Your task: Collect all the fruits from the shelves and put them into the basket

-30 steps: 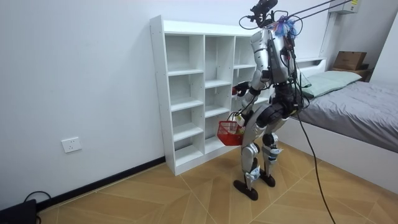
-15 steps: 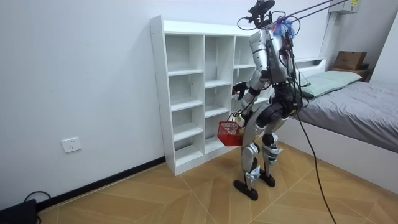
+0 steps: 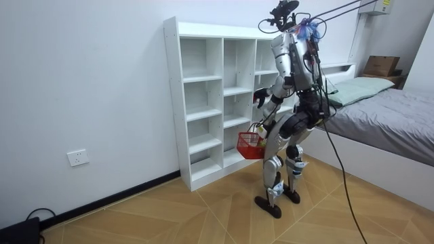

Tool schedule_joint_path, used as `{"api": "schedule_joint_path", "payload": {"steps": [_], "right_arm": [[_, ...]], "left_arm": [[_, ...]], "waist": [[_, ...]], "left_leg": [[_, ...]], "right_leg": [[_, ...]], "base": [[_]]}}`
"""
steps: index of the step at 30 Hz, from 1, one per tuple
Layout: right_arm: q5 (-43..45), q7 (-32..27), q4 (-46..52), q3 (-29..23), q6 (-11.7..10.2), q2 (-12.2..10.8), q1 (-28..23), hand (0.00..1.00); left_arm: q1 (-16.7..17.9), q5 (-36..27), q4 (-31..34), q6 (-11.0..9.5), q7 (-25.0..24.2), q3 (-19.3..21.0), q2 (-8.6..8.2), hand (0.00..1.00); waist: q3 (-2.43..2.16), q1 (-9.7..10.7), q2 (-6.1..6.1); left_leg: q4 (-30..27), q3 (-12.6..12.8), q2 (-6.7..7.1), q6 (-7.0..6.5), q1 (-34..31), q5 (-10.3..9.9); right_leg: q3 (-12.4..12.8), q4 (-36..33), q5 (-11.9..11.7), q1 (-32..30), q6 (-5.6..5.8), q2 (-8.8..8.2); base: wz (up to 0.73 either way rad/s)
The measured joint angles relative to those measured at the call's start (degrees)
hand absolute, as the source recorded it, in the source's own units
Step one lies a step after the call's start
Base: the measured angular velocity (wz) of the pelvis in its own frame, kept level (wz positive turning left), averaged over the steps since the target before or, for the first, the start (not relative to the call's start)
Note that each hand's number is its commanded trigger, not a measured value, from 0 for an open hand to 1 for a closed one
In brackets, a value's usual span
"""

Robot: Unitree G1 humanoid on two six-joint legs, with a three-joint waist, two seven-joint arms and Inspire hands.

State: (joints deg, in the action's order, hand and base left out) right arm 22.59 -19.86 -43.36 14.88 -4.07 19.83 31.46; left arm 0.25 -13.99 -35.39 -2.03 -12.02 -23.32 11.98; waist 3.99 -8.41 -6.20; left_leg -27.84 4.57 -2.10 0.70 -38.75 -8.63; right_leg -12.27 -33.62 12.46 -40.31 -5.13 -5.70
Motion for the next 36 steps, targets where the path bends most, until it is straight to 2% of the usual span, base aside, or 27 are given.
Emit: {"api": "schedule_joint_path", "payload": {"steps": [5,12,13,14,15,20,29,36], "right_arm": [[-1.71,0.03,4.49,-0.14,0.35,-0.44,0.13,0.0],[-2.81,0.11,5.94,0.13,0.34,-1.03,0.14,0.0],[-2.81,0.12,5.94,0.17,0.35,-1.29,0.13,0.3],[-2.82,0.14,5.94,0.17,0.35,-1.39,0.13,0.73],[-2.82,0.19,5.94,0.17,0.35,-1.43,0.13,1.0],[-4.48,1.69,5.86,0.14,0.37,-1.45,0.12,1.0],[-4.82,2.31,5.53,-0.7,1.16,-1.35,-1.02,1.0],[-4.56,3.23,5.12,-0.56,1.1,-0.05,-1.03,1.0]], "left_arm": [[-0.67,-0.11,-0.81,0.0,0.07,-0.09,-0.36,1.0],[-0.93,-0.26,-1.8,0.0,0.22,-0.06,-0.92,1.0],[-0.94,-0.26,-1.93,0.0,0.28,-0.07,-1.06,1.0],[-0.95,-0.3,-2.06,0.0,0.31,-0.12,-1.16,1.0],[-0.99,-0.37,-2.23,0.0,0.31,-0.12,-1.23,1.0],[-1.97,-0.39,-4.3,0.15,0.43,-0.63,-1.78,1.0],[-1.97,-0.38,-4.08,0.77,0.66,-0.57,-1.87,1.0],[-2.06,-0.01,-4.08,0.86,1.67,-0.44,-1.97,1.0]], "waist": [[-0.14,-0.03,0.42],[-0.26,-0.17,0.77],[-0.29,-0.17,0.88],[-0.35,-0.17,0.98],[-0.38,-0.17,1.03],[-0.45,0.02,1.19],[-0.44,0.35,1.19],[-0.44,0.34,1.19]], "left_leg": [[-0.21,0.03,-0.07,0.0,-0.62,0.0],[-0.22,0.19,-0.06,0.0,-0.51,0.0],[-0.22,0.19,-0.06,0.0,-0.48,0.0],[-0.22,0.15,-0.06,0.0,-0.45,0.0],[-0.22,0.16,-0.06,0.0,-0.44,0.0],[0.09,0.14,0.12,0.05,0.43,0.08],[0.1,0.11,0.11,0.12,0.88,0.12],[0.11,0.06,0.12,0.11,0.87,0.12]], "right_leg": [[-0.07,-0.05,-0.03,-0.49,-0.04,0.01],[0.02,-0.12,-0.04,-0.49,-0.04,0.0],[0.04,-0.15,-0.05,-0.49,-0.05,0.0],[0.07,-0.18,-0.05,-0.48,-0.05,0.0],[0.09,-0.21,-0.05,-0.48,-0.05,-0.01],[0.24,-0.23,-0.04,0.19,-0.04,-0.1],[0.27,-0.24,-0.03,0.55,-0.04,-0.09],[0.24,-0.11,-0.04,0.62,-0.04,-0.1]], "base": [[0.0],[0.0],[0.0],[0.0],[0.0],[0.0],[0.0],[0.0]]}}
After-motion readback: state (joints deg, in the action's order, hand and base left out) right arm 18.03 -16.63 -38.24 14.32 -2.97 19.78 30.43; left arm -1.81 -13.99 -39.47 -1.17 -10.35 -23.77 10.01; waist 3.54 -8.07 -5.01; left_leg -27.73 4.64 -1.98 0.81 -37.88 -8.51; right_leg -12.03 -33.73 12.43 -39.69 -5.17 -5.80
